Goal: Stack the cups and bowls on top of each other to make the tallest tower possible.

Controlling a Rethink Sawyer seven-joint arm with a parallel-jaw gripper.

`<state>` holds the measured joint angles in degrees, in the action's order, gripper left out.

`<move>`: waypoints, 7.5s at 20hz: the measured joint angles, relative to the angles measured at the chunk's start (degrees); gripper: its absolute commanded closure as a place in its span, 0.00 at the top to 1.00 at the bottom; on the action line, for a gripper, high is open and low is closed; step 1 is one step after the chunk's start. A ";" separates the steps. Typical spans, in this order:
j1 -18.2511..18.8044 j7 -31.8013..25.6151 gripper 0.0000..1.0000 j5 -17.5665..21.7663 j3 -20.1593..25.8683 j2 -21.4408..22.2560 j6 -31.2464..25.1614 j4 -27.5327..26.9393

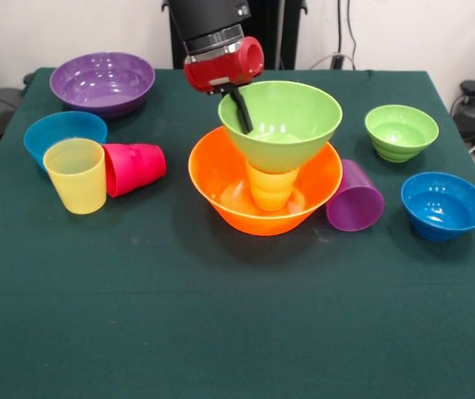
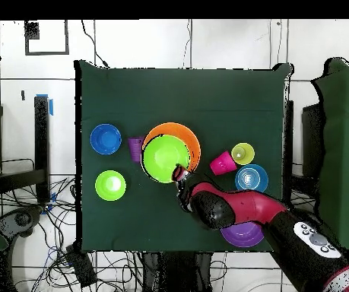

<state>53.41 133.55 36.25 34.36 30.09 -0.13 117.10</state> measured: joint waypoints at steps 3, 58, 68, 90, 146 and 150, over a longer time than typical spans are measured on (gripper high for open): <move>-0.25 0.00 0.00 0.00 -0.20 -0.05 1.37 -0.02; -6.84 0.00 1.00 -0.02 -8.81 -0.55 7.77 -0.14; -7.87 0.00 1.00 -0.17 -9.13 0.41 7.75 -0.13; -7.91 0.00 1.00 -6.71 -8.93 3.77 6.57 -0.68; -7.60 0.00 1.00 -13.35 -2.99 7.77 -3.21 -2.69; -7.60 0.00 1.00 -13.35 -2.52 7.78 -3.22 -2.83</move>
<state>45.81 133.55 22.90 31.83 37.87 -3.35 114.28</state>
